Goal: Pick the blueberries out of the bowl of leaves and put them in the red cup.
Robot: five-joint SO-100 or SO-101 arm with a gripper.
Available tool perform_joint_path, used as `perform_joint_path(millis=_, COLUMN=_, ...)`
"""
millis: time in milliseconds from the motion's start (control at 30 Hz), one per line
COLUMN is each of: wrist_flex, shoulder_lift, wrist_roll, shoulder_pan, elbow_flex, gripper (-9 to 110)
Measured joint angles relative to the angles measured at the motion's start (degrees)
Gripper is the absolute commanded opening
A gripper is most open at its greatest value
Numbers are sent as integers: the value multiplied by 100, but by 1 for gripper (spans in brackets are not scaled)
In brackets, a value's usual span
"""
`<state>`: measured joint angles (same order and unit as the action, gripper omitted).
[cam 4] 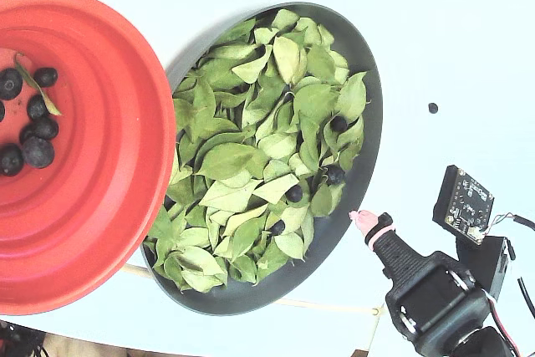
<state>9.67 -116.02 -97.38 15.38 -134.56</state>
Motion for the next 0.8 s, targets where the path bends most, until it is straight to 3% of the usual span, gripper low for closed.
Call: perform_joint_path(millis=800, wrist_flex=-914, shoulder_lift=1450, wrist_roll=-9, shoulder_pan=193, elbow_flex=132, gripper=16)
